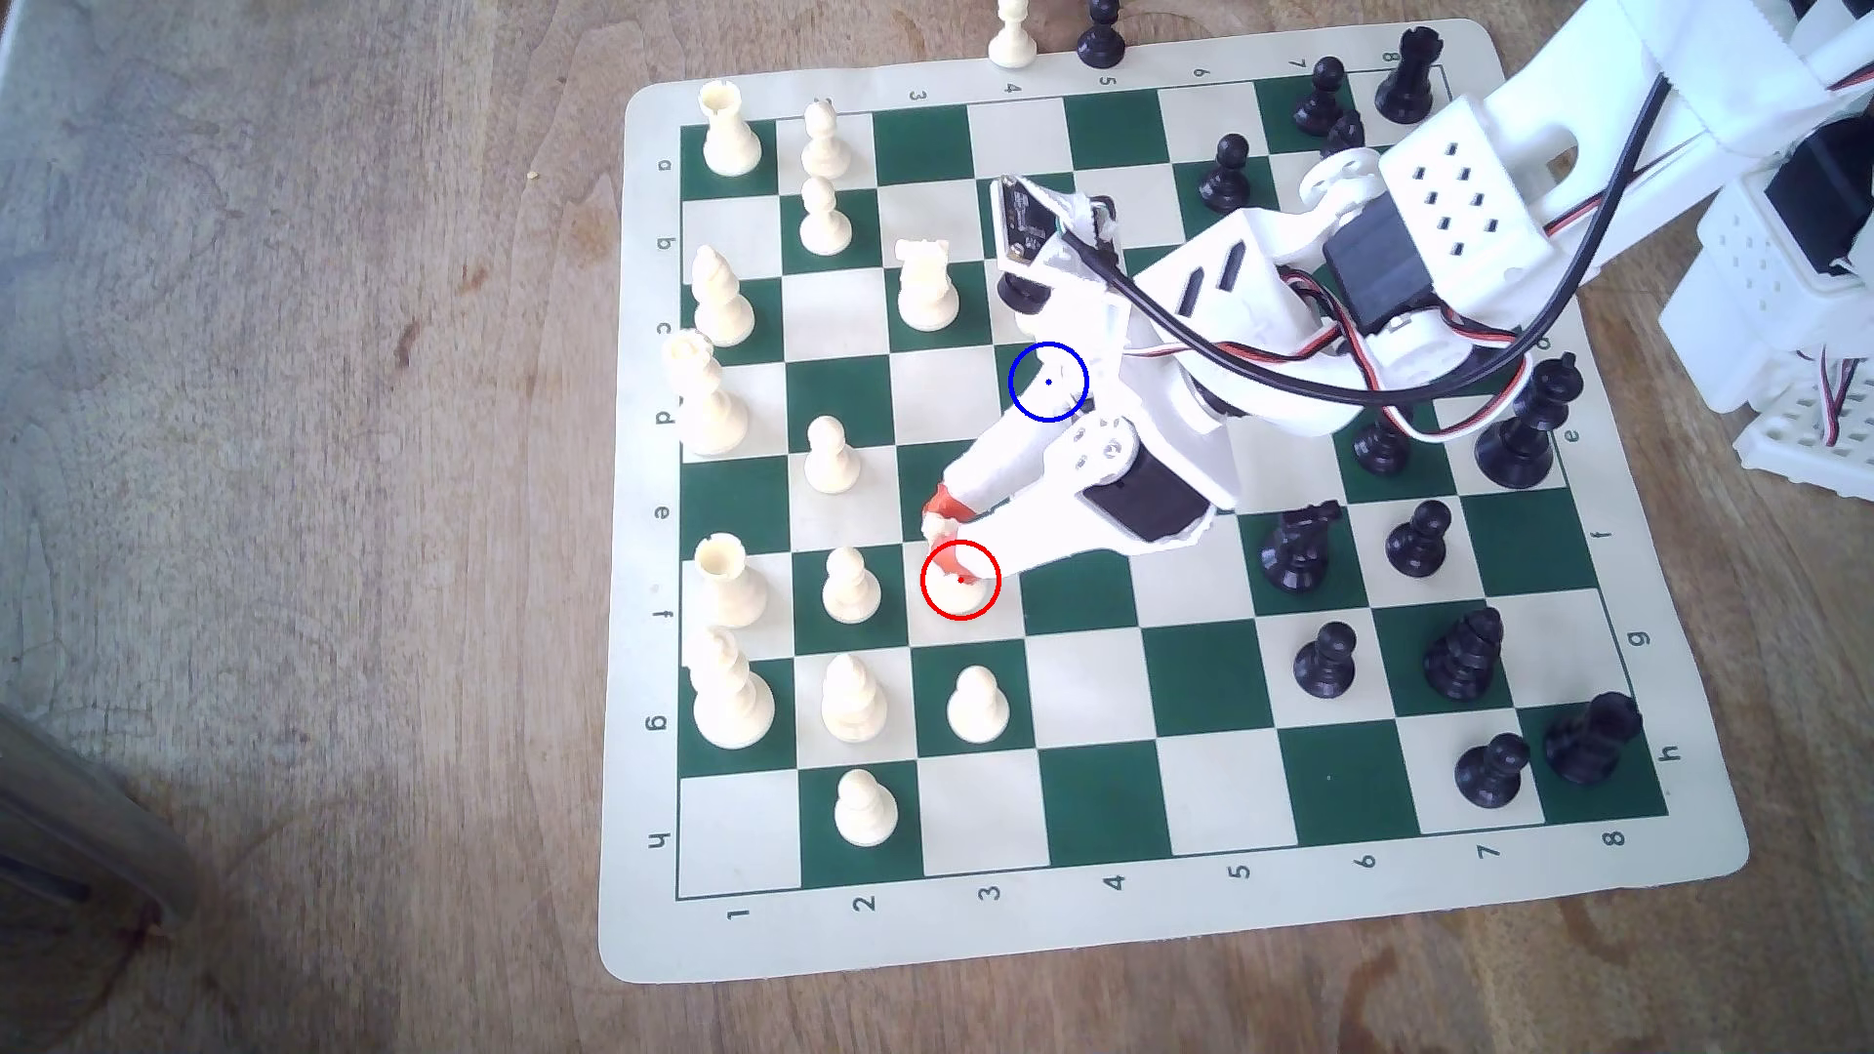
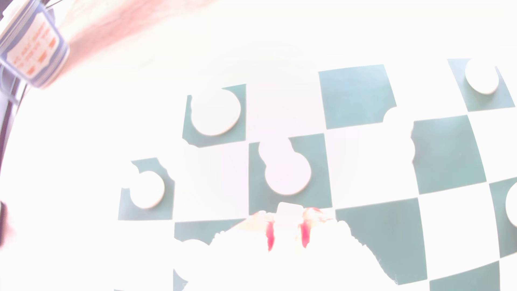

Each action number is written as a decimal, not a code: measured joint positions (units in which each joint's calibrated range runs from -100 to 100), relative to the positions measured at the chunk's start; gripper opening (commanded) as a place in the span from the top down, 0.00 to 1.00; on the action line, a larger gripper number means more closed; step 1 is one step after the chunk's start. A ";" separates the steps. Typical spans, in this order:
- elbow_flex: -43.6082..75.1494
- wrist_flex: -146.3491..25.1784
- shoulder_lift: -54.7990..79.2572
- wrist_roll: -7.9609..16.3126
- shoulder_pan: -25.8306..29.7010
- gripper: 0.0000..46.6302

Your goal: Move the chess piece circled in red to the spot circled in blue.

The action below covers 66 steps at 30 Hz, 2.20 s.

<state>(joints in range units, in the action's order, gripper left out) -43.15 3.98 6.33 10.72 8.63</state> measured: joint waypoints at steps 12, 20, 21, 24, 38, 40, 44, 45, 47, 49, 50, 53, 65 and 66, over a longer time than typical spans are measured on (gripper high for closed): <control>2.89 -6.53 0.00 -0.10 0.29 0.99; 13.19 -24.78 -0.50 1.47 -1.33 0.99; 13.74 -25.98 -0.50 1.47 -1.62 0.99; 14.37 -30.44 -2.60 1.42 -2.95 0.99; 11.30 -34.66 -11.23 -1.47 -12.32 0.99; 10.03 -33.71 -11.40 -1.61 -13.57 0.99; 6.15 -31.71 -11.40 -1.81 -13.94 0.99; 4.97 -30.84 -11.40 -1.90 -13.72 0.99; 2.53 -28.53 -11.40 -1.90 -13.57 0.99; 2.08 -27.57 -11.40 -1.86 -13.64 0.99; 1.99 -27.25 -11.40 -1.71 -13.64 0.99; 1.99 -25.90 -11.40 -1.51 -13.64 0.99; 0.63 -24.94 -11.40 -1.47 -13.50 0.98; 0.63 -24.94 -11.40 -1.47 -13.20 0.98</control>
<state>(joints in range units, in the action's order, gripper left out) -42.52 -20.96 -5.07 9.26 -4.57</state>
